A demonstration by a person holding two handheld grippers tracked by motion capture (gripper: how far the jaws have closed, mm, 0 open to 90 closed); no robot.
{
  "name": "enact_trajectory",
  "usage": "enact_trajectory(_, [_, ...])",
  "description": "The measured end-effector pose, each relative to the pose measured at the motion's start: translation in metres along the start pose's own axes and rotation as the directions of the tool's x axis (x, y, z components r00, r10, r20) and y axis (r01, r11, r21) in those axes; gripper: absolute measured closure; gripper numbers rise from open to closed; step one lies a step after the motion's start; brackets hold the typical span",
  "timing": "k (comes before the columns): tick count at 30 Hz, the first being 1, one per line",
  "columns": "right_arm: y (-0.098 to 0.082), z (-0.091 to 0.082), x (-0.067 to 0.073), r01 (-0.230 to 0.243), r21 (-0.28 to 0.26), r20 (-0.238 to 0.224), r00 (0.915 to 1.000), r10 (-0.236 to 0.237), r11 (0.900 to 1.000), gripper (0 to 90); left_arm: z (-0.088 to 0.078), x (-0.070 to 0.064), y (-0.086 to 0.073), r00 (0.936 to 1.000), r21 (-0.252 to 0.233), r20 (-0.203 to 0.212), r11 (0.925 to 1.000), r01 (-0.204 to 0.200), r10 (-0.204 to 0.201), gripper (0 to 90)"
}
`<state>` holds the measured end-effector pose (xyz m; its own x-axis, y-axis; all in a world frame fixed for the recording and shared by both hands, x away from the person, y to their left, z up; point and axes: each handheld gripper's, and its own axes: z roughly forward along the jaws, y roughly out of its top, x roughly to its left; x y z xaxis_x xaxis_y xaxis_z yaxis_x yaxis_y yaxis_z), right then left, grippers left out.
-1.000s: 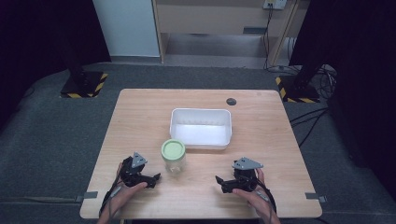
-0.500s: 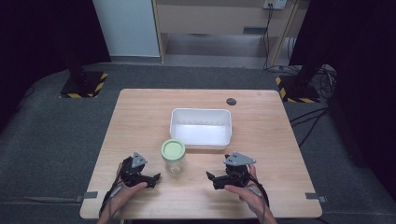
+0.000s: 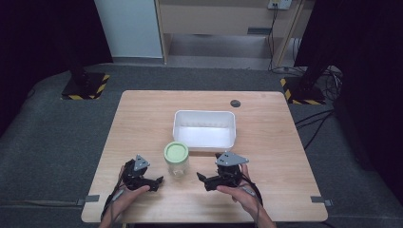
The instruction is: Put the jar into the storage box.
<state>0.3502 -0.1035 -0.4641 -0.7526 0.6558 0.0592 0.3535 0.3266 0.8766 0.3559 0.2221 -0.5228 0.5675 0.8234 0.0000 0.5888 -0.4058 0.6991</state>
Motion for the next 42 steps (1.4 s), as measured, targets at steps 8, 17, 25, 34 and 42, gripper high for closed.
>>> enact_trajectory(8, [0.010, 0.012, 0.006, 0.010, -0.017, -0.014, 0.9998, -0.011, 1.000, 2.1, 0.000, 0.000, 0.000, 1.0000, 0.000, 0.000, 1.0000, 0.000, 0.000, 0.0])
enact_trajectory(17, [0.023, 0.029, 0.016, 0.022, -0.027, -0.033, 0.9992, -0.023, 0.999, 2.2, 0.000, 0.000, 0.000, 1.0000, 0.001, 0.000, 1.0000, 0.000, 0.000, 0.0])
enact_trajectory(25, [0.026, 0.042, 0.023, 0.041, -0.020, -0.041, 0.9983, -0.042, 0.999, 2.0, 0.000, 0.000, 0.000, 1.0000, 0.000, 0.000, 1.0000, 0.000, 0.000, 0.0])
enact_trajectory(34, [0.034, 0.056, 0.030, 0.080, -0.026, -0.037, 0.9960, -0.081, 0.996, 1.5, 0.000, 0.000, 0.000, 1.0000, 0.001, 0.000, 1.0000, -0.001, 0.001, 0.0])
enact_trajectory(42, [0.034, 0.069, 0.035, 0.093, -0.008, -0.056, 0.9941, -0.093, 0.996, 1.2, 0.000, 0.000, 0.000, 1.0000, 0.001, 0.000, 1.0000, -0.001, 0.001, 0.0])
